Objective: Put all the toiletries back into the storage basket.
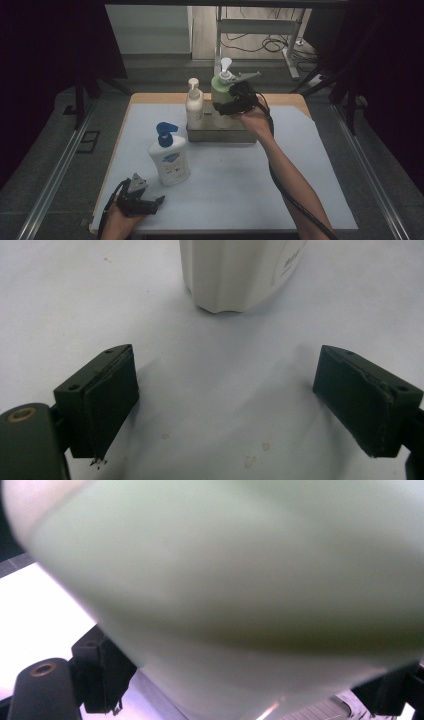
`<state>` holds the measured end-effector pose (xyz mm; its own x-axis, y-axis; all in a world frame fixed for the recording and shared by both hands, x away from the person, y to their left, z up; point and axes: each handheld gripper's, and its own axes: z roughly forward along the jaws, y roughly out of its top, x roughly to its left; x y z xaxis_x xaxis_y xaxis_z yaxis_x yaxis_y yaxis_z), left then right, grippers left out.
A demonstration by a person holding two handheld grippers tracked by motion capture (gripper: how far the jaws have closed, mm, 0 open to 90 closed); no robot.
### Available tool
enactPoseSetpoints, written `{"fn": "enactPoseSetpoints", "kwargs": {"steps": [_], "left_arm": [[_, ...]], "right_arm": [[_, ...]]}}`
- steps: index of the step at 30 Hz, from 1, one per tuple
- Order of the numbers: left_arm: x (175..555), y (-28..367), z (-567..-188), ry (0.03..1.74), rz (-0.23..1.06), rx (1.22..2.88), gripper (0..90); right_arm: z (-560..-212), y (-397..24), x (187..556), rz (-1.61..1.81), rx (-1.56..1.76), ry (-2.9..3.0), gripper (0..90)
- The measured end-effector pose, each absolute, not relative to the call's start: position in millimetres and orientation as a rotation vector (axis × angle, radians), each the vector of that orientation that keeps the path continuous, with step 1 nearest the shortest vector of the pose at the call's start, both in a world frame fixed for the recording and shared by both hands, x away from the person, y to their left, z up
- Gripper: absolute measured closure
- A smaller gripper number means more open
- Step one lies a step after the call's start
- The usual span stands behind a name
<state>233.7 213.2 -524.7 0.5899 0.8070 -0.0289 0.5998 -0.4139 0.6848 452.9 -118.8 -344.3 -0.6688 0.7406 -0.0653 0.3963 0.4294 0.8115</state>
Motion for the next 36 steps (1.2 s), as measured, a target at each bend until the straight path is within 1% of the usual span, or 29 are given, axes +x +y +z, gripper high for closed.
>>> {"fn": "enactPoseSetpoints", "kwargs": {"steps": [14, 36], "left_arm": [[233.8, 213.2, -524.7, 1.110, 0.403, 2.157, 10.7], [233.8, 213.3, -524.6, 1.111, 0.403, 2.158, 10.6]], "right_arm": [[-361.7, -116.1, 466.8, 1.082, 0.972, 2.269, 13.1], [-389.4, -111.7, 469.0, 1.057, 0.973, 2.328, 13.1]]}}
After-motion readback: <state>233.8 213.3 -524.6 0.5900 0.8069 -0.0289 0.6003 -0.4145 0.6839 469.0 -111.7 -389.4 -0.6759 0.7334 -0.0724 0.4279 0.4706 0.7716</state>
